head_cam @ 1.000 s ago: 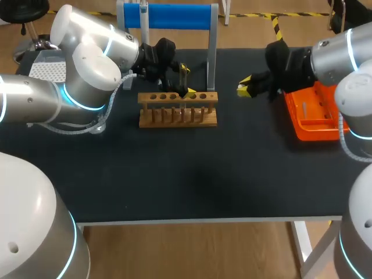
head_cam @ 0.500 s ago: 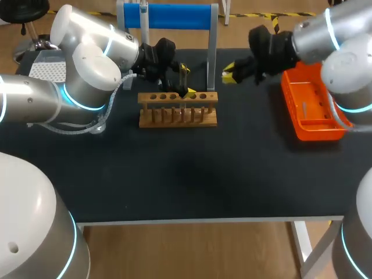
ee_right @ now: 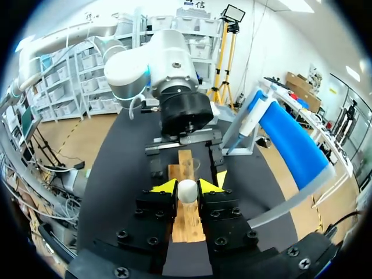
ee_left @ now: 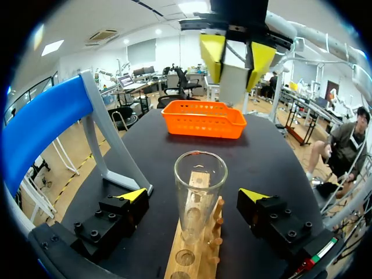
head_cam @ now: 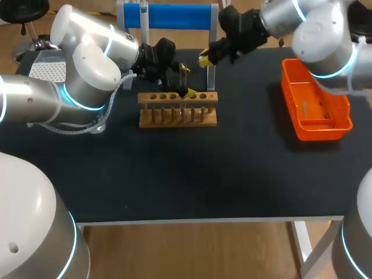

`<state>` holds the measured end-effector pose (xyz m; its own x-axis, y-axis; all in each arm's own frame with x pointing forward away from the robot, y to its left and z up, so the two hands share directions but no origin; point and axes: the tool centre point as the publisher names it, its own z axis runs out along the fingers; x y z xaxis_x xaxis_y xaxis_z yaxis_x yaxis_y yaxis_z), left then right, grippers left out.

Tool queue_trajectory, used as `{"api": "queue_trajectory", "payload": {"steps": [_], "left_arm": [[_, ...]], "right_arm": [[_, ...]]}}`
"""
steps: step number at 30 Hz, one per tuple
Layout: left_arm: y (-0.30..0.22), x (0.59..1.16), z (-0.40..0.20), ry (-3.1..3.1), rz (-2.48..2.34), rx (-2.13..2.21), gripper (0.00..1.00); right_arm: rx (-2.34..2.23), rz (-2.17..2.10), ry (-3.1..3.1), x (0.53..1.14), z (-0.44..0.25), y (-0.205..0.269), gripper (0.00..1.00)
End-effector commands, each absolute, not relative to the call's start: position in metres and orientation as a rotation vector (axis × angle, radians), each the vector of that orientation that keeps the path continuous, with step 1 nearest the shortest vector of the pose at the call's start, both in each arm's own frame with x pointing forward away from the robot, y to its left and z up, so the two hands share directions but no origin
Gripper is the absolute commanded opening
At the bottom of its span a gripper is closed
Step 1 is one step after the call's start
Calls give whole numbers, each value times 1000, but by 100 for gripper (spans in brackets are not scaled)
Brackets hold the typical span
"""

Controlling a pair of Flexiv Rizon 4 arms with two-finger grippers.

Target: Invert the test tube, pick up the pipette, mount the tip to pipette, aspirate from beaker and dispense into the tube, eject the tip, return the pipette, and cap with the stopper.

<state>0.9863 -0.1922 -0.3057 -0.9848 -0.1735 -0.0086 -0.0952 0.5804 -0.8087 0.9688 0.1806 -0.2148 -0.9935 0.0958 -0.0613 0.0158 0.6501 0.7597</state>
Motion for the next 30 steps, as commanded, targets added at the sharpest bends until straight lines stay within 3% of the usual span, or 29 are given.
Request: {"api": "queue_trajectory", "payload": {"steps": [1, 30], "left_arm": [[-192, 987, -305, 2720, -1378, -231, 100], [-192, 987, -305, 2720, -1378, -231, 100]], "right_arm": [[57, 1234, 2826, 982, -213, 195, 0], [-31, 1171, 2859, 981, -216, 227, 0]]}}
